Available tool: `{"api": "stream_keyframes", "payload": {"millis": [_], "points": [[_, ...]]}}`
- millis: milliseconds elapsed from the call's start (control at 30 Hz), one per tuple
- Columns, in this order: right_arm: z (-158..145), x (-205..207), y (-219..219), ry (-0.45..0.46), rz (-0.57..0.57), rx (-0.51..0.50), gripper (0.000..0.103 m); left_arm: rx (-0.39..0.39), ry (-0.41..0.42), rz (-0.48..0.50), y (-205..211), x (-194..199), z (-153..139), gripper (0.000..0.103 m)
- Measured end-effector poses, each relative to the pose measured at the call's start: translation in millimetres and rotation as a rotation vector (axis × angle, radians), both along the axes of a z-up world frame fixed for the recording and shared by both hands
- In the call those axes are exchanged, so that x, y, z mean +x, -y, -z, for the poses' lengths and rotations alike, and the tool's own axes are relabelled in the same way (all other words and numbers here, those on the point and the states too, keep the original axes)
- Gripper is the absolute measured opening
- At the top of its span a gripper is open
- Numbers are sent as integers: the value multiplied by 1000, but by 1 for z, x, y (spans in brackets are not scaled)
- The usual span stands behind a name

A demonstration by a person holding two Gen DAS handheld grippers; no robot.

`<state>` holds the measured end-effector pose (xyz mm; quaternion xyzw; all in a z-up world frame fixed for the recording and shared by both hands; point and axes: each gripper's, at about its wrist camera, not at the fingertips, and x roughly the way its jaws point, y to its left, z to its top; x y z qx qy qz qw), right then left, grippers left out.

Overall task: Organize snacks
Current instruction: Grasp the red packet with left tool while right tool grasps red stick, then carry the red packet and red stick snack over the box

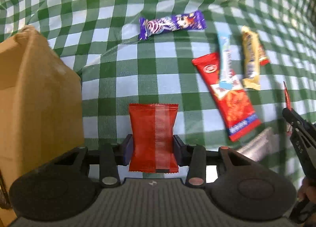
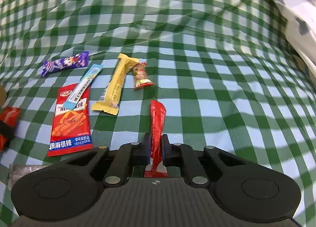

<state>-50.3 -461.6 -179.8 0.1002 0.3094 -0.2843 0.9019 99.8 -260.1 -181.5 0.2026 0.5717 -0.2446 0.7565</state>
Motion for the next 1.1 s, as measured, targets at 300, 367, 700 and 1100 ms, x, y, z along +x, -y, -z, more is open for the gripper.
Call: {"api": "stream_keyframes", "payload": {"millis": [300, 367, 700, 1100], "points": [[-72, -57, -46, 189, 106, 3, 10, -93, 83, 62, -62, -58, -88, 46], [-89, -74, -69, 239, 103, 17, 10, -82, 108, 70, -81, -74, -103, 46], [-141, -147, -227, 341, -26, 114, 10, -73, 219, 51, -219, -133, -161, 46], [-172, -166, -388, 343, -324, 143, 10, -106, 330, -56, -373, -186, -194, 46]]}}
